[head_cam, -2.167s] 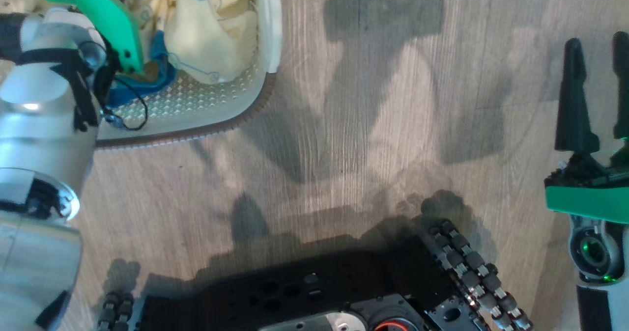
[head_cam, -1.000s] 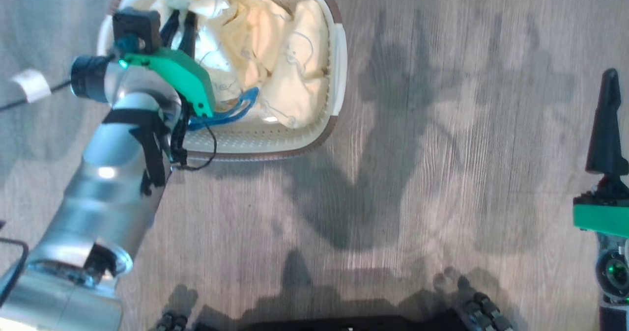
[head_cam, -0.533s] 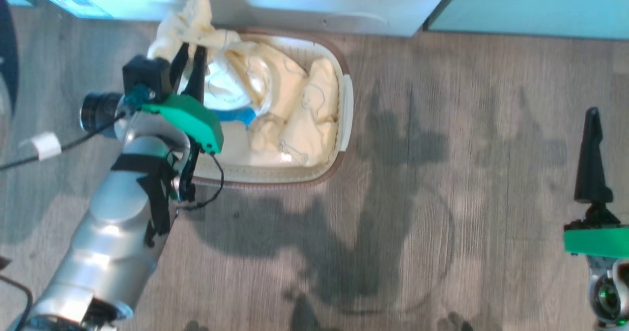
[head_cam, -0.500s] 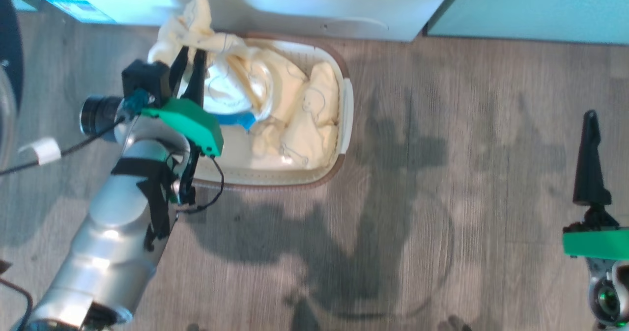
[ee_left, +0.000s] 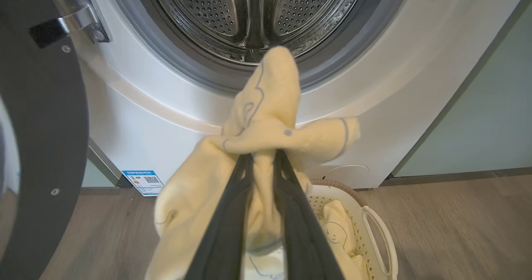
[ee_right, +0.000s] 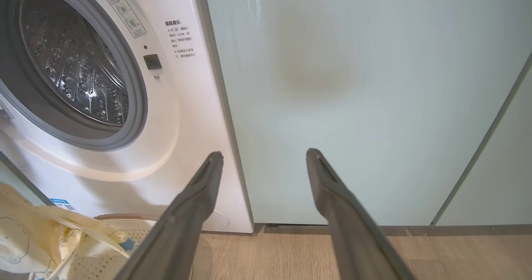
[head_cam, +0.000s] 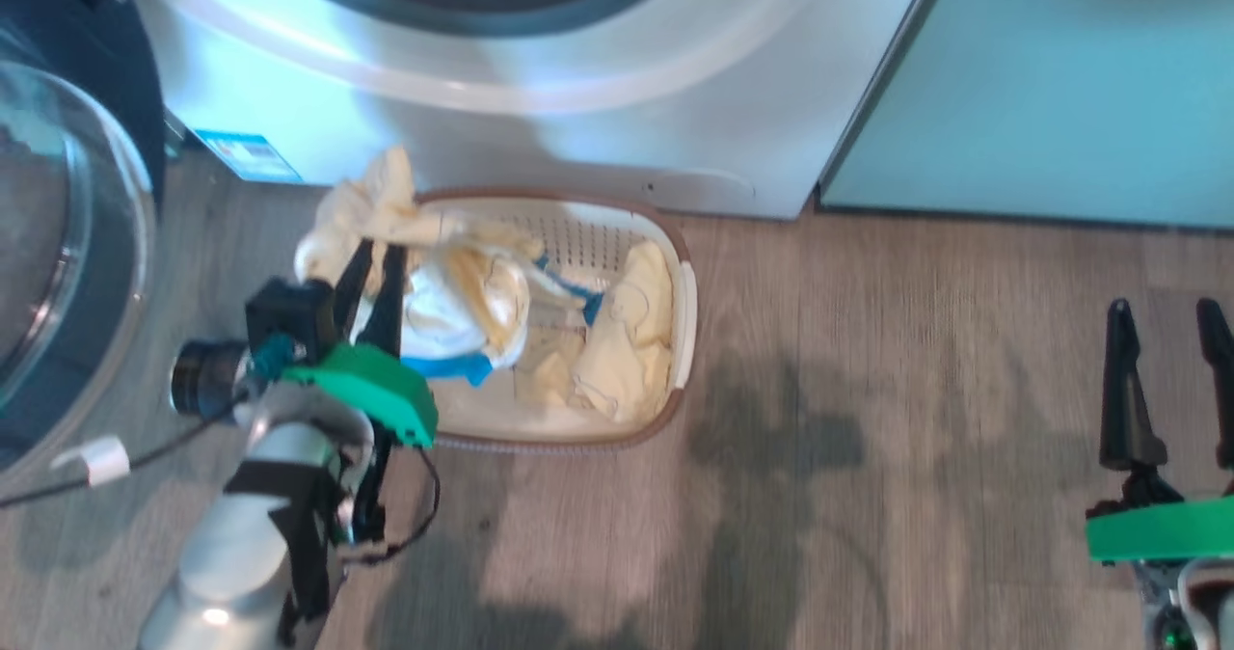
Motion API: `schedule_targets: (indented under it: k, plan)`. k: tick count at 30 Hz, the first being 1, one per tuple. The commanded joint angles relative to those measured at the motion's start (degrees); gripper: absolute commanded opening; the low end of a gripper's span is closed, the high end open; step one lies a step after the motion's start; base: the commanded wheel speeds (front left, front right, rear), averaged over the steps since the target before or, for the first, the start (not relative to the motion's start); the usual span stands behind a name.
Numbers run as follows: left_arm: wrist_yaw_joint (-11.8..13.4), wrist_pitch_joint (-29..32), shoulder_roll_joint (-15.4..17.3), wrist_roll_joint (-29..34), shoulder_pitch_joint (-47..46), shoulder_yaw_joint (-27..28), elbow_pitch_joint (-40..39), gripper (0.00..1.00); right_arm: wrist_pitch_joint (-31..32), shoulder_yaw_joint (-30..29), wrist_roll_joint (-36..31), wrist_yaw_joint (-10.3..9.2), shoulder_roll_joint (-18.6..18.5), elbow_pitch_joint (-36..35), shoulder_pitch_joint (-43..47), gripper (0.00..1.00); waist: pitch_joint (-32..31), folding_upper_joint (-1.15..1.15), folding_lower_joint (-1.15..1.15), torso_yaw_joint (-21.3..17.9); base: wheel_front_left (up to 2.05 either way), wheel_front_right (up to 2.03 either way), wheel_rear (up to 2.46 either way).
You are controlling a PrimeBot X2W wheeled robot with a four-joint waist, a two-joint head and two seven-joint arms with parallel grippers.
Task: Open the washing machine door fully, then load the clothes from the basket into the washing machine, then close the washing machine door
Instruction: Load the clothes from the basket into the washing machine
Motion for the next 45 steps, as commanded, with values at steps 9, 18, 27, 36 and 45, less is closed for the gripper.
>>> schedule_targets:
  k: [9, 18, 27, 36, 45]
  plan:
    - [0.89, 0.39, 2.78, 0.24, 4.98, 1.59, -6.26, 0.00, -0.37, 1.72, -1.02, -0.16, -1.31, 0.01, 3.25, 1.00, -8.21, -0.01, 0.01, 2.09, 0.00, 0.00, 0.00]
    - [1.89, 1.66, 3.43, -0.51, 9.72, 1.50, -9.12, 0.00, 0.46, 2.14, -1.32, -0.16, -1.09, -0.33, 6.10, 1.00, -12.73, -0.01, 0.01, 2.34, 0.00, 0.00, 0.00]
    - [2.81, 2.65, 3.98, -0.49, 11.38, 1.22, -11.85, 0.00, 1.37, 2.14, -1.61, -0.16, -0.90, -1.28, 7.23, 1.00, -13.69, -0.01, 0.01, 2.35, 0.00, 0.00, 0.00]
    - [3.57, 3.32, 4.42, -0.70, 11.81, 1.17, -13.02, 0.00, 1.61, 2.51, -1.53, -0.16, -0.70, -1.30, 7.34, 1.00, -13.75, -0.01, 0.01, 2.14, 0.00, 0.00, 0.00]
    - [3.94, 3.39, 4.61, -1.08, 11.51, 1.10, -13.21, 0.00, 1.61, 2.94, -1.40, -0.16, -0.60, -1.30, 6.99, 1.00, -13.11, -0.01, 0.01, 1.37, 0.00, 0.00, 0.00]
